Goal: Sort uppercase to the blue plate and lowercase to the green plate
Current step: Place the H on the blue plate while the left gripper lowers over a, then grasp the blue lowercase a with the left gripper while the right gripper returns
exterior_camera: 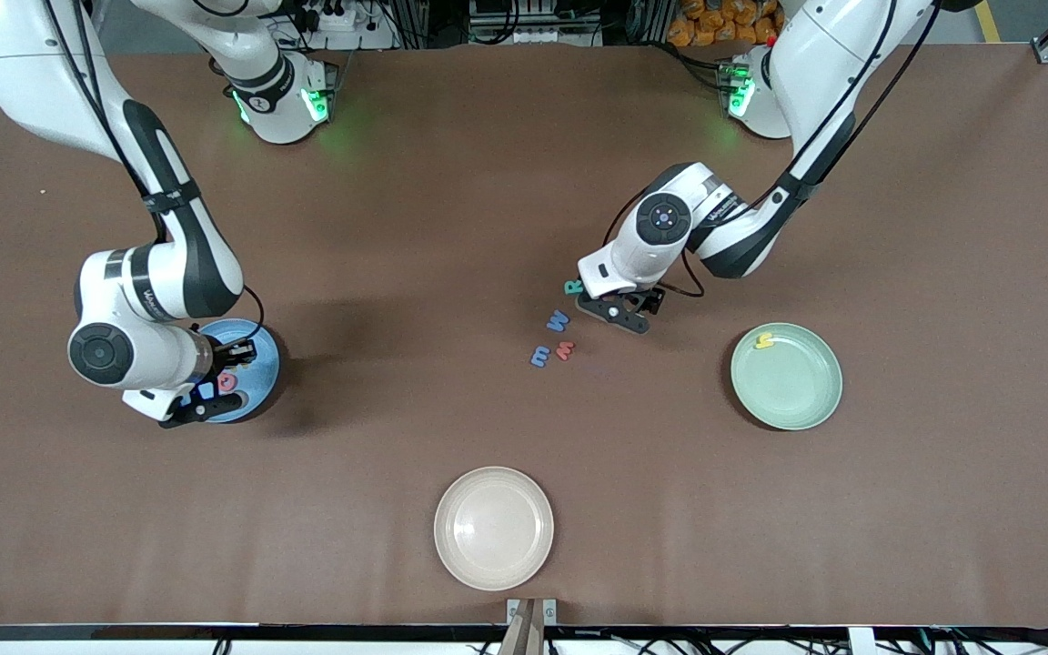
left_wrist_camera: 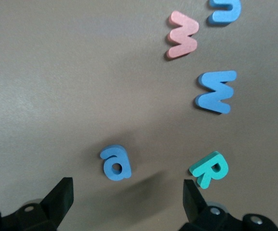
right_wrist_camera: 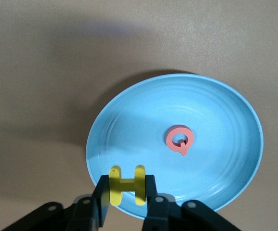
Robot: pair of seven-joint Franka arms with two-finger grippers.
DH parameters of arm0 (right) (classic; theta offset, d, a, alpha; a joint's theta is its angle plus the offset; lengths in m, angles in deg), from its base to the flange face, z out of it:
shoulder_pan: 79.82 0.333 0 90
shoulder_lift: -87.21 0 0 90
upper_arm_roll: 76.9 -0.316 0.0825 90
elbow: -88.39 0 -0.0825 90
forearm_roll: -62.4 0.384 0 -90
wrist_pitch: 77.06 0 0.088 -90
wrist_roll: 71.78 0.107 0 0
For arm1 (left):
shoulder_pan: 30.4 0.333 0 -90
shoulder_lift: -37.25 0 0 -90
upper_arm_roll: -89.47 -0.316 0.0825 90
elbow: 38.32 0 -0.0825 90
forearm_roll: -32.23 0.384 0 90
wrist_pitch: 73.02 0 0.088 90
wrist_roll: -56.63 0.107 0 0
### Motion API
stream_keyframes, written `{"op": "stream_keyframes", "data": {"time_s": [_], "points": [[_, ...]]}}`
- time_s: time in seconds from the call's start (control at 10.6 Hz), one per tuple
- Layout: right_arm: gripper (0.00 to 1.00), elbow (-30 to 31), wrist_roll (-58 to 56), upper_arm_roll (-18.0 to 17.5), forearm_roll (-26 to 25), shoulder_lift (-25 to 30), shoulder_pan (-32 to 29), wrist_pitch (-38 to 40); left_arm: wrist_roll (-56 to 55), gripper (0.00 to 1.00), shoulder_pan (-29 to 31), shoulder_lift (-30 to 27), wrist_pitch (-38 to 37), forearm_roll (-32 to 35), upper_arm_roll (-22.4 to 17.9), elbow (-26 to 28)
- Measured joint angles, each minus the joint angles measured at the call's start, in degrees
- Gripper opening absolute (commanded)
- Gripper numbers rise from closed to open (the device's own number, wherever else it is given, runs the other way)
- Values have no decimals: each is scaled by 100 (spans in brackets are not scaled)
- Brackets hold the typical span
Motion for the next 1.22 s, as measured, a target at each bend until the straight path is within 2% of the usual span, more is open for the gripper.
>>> {"op": "stream_keyframes", "data": {"time_s": [0.38,0.75,1.03,1.22], "points": [[100,-207,-614,0,0,171,-211,268,0,97,1,124,2,19,-15,5],[100,-1386,-1436,0,19,670,-328,1689,0,92,5,168,2,160,-137,14],[100,-1707,-903,-93,56,704,-218,1879,0,89,16,215,7,258,-225,13],[100,-1781,-61,-125,165,768,124,1882,0,86,15,223,14,258,-224,8]]}}
